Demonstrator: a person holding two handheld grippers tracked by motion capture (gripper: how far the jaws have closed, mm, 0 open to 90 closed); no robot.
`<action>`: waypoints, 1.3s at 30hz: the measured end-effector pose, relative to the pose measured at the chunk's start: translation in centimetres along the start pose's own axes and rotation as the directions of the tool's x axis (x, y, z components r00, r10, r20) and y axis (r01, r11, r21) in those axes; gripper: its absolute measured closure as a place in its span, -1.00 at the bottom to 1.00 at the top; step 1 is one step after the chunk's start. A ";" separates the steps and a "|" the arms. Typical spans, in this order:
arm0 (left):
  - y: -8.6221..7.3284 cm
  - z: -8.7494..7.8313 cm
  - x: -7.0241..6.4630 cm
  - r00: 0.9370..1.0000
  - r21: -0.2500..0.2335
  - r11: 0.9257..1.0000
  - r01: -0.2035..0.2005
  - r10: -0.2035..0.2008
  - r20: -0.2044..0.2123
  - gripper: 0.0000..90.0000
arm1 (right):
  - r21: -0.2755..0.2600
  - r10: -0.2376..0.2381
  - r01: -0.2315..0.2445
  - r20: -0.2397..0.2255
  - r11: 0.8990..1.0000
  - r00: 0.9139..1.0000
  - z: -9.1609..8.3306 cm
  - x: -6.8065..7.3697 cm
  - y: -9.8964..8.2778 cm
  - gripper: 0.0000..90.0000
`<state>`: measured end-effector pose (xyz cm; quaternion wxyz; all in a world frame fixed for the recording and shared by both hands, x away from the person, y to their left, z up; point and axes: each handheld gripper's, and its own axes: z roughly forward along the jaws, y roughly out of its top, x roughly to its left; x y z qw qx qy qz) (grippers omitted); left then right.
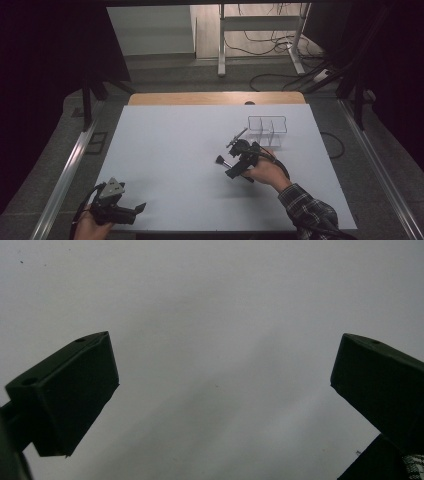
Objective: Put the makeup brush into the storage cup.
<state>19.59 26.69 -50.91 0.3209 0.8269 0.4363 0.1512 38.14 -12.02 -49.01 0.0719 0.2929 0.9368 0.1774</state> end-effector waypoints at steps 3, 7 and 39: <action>0.0 0.0 0.0 1.000 0.002 1.000 -0.002 0.002 -0.001 -1.00 | 0.007 -0.003 0.003 -0.003 1.000 1.000 0.3 0.1 0.0 -1.00; 0.0 0.0 0.0 1.000 0.005 1.000 -0.003 0.003 -0.001 -1.00 | 0.020 -0.011 0.012 -0.017 1.000 1.000 0.9 0.2 -0.1 -1.00; 0.0 0.2 -0.2 1.000 0.024 1.000 -0.016 0.016 0.002 -1.00 | 0.087 -0.074 0.076 -0.022 0.993 0.997 0.8 0.2 -0.3 0.74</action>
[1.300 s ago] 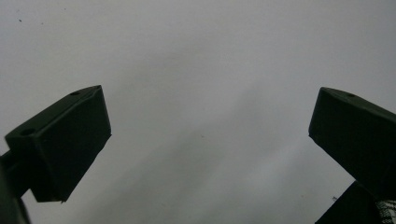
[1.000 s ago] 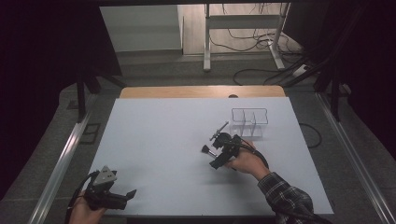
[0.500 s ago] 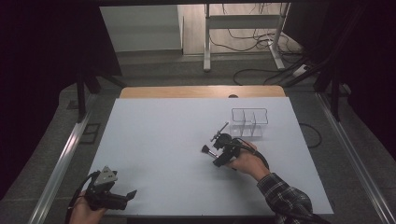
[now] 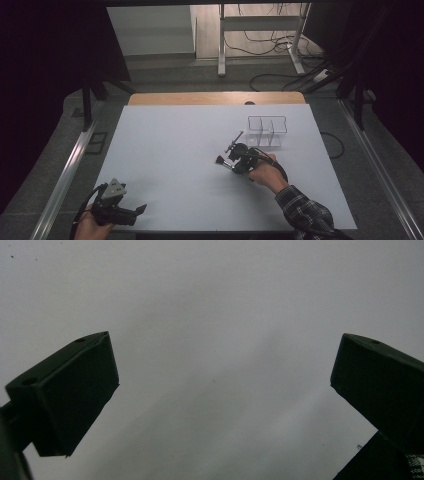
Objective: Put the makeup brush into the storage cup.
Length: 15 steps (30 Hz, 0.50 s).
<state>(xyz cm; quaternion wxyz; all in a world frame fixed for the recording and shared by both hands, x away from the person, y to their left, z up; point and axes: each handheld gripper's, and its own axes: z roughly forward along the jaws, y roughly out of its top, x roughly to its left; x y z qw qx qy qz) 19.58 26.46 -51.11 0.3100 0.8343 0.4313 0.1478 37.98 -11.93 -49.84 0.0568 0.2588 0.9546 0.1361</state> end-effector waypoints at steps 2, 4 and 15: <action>0.0 0.0 0.0 1.000 0.001 1.000 0.000 0.000 0.000 -1.00 | -0.005 0.002 -0.002 0.004 1.000 1.000 0.0 0.0 0.0 0.74; 0.0 0.0 0.0 1.000 0.003 1.000 -0.001 0.001 0.000 -1.00 | -0.008 -0.001 0.001 0.005 1.000 1.000 0.0 0.0 -0.1 0.74; 0.0 0.0 0.0 1.000 -0.004 1.000 0.001 -0.001 -0.001 -1.00 | -0.039 0.018 -0.018 0.000 0.999 1.000 -0.4 -0.1 -0.4 0.74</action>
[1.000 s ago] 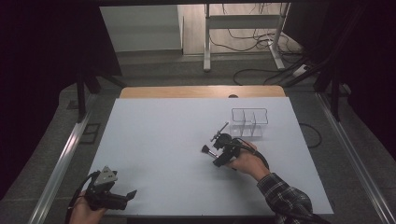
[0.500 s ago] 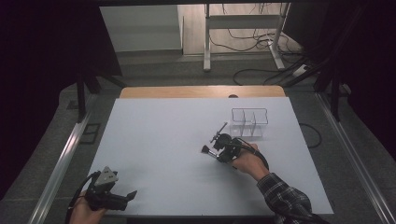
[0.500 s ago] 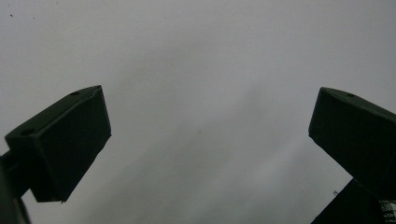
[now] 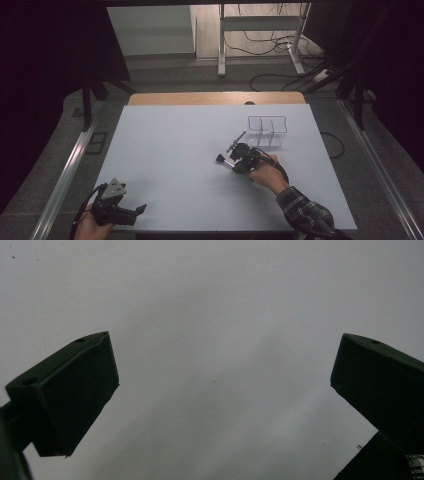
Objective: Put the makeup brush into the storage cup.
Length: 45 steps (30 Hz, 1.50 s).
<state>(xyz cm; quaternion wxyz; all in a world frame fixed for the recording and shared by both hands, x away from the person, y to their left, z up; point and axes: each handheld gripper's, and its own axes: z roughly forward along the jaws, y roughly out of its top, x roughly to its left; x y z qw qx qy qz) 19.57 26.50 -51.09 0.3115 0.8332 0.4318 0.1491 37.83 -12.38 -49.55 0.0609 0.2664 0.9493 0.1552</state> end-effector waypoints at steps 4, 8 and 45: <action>0.0 0.0 0.0 1.000 -0.002 1.000 0.000 0.000 -0.001 -1.00 | -0.015 0.011 -0.011 -0.005 1.000 1.000 -0.2 -0.1 -0.1 0.74; 0.0 -0.1 0.0 1.000 -0.003 1.000 0.001 -0.001 -0.002 -1.00 | -0.031 0.015 -0.015 -0.010 0.999 1.000 -0.4 -0.2 -0.2 0.74; 0.0 -0.1 0.1 1.000 -0.009 1.000 0.005 -0.005 0.001 -1.00 | -0.202 0.062 -0.071 -0.052 0.977 0.997 -3.5 -1.6 -1.4 0.74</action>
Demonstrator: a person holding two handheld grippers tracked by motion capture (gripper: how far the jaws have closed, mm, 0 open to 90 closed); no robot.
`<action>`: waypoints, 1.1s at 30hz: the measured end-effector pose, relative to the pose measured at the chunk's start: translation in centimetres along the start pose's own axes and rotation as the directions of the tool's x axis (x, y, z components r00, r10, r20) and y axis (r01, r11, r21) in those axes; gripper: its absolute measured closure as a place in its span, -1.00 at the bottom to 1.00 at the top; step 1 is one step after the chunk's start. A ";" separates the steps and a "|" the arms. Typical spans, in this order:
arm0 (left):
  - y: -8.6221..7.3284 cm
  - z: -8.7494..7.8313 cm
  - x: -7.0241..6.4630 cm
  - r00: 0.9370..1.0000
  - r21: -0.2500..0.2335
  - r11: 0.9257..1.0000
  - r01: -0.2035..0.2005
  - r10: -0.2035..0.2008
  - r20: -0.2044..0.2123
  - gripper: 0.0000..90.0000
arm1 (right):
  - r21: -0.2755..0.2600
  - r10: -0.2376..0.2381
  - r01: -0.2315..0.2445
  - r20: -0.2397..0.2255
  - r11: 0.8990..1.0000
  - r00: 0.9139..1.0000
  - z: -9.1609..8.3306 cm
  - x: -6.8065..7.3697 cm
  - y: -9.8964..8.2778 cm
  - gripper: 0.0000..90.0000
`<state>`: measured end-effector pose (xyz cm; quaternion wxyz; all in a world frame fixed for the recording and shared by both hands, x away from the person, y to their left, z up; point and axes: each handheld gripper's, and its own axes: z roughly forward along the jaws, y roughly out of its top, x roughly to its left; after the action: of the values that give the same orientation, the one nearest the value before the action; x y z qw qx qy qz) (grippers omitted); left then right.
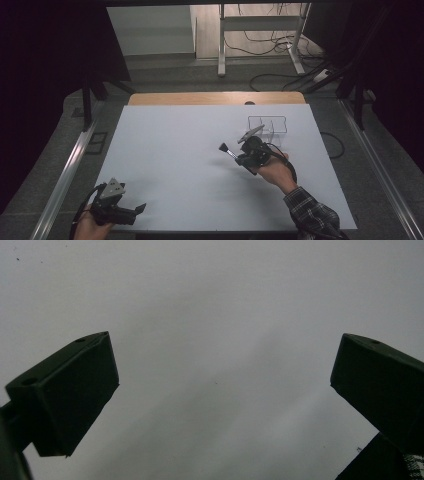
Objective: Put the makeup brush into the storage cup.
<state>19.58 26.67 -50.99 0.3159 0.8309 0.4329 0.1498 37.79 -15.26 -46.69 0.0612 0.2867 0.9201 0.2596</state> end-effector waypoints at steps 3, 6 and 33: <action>0.0 0.0 0.0 1.000 0.000 1.000 0.000 0.000 0.000 -1.00 | -0.008 0.001 -0.001 0.003 1.000 1.000 -0.2 -0.1 0.0 0.74; 0.0 0.0 0.0 1.000 0.000 1.000 0.000 0.000 0.000 -1.00 | -0.027 0.007 -0.007 0.005 1.000 1.000 -0.5 -0.2 0.0 0.74; 0.0 0.0 0.0 1.000 -0.001 1.000 -0.001 0.001 0.000 -1.00 | -0.184 0.067 -0.062 0.021 0.981 0.998 -3.7 -1.8 -0.3 0.74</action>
<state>19.57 26.65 -50.98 0.3164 0.8308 0.4326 0.1503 38.11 -18.13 -43.72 0.0914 0.3131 0.8816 0.3411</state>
